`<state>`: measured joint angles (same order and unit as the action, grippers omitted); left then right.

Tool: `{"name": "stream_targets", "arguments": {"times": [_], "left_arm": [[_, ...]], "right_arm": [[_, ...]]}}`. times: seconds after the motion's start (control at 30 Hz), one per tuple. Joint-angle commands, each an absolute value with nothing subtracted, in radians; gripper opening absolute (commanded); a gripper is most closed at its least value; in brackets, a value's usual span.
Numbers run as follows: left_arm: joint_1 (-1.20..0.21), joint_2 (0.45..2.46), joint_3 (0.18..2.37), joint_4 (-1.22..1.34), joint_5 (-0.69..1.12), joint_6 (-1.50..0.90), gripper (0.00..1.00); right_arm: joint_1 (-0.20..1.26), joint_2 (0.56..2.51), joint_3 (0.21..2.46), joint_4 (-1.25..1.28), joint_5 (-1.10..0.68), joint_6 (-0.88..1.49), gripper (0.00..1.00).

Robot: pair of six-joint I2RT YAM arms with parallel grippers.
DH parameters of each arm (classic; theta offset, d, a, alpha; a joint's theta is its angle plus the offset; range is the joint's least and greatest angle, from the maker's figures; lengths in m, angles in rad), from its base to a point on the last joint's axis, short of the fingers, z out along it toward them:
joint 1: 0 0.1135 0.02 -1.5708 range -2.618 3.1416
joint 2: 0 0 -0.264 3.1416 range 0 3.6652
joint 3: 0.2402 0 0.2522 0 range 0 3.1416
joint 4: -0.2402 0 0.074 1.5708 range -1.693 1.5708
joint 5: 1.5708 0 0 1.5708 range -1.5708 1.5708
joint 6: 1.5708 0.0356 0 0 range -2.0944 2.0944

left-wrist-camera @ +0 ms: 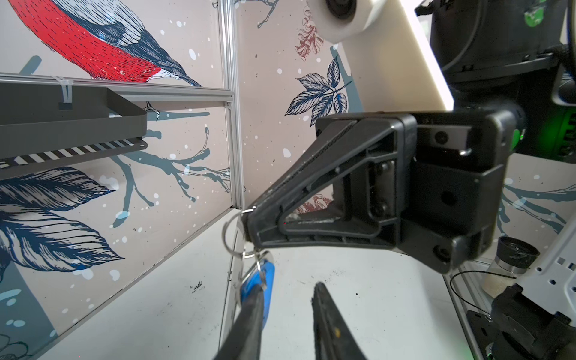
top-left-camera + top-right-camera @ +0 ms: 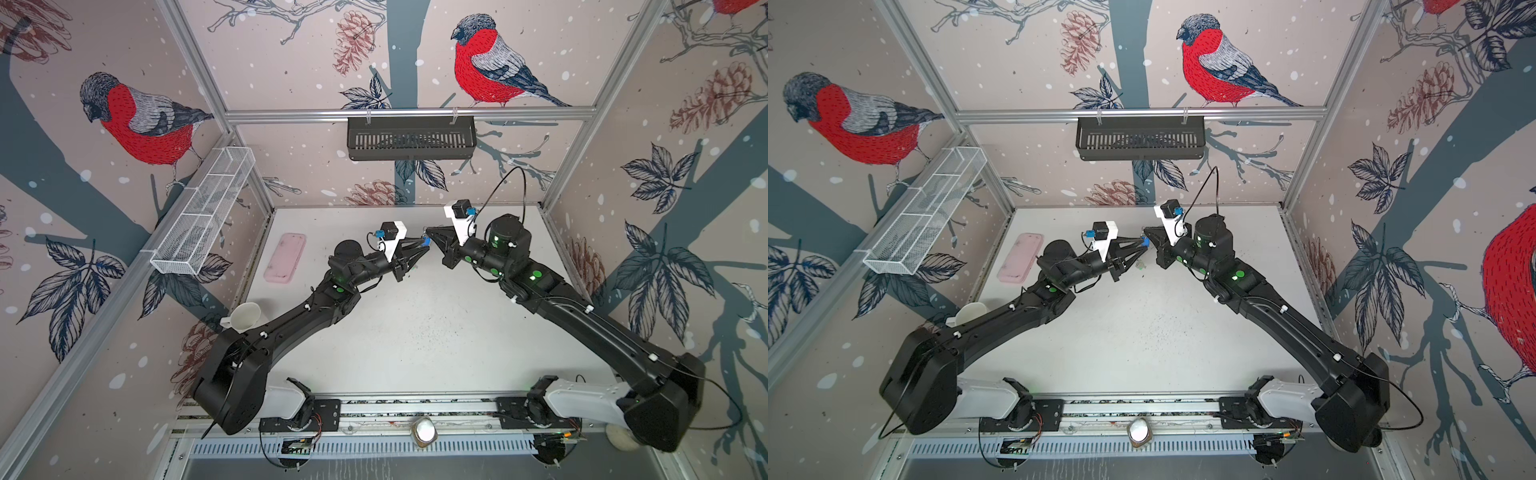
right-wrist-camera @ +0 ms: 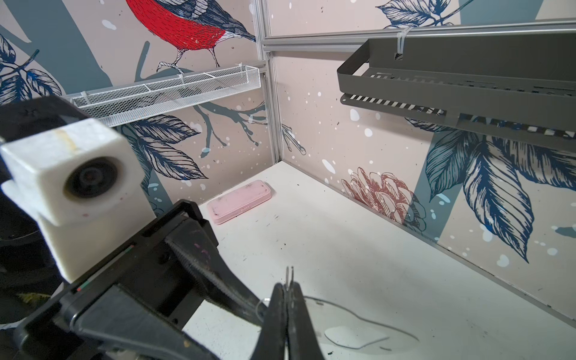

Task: Attach keys to a key ring
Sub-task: Insert the key into the keyring.

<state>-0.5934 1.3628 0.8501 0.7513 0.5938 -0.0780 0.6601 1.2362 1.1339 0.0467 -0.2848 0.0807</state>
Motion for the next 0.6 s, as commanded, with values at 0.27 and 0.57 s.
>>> {"name": "stream_targets", "arguments": {"times": [0.27,0.57], "left_arm": [[-0.592,1.347,0.86,0.734,0.508,-0.048,0.27],[-0.592,1.347,0.866,0.711,0.454,-0.039,0.18]], "right_arm": [[0.675,1.241,1.134,0.084,-0.309,0.069,0.0],[0.676,1.232,1.134,0.077,-0.354,0.067,0.0]]}}
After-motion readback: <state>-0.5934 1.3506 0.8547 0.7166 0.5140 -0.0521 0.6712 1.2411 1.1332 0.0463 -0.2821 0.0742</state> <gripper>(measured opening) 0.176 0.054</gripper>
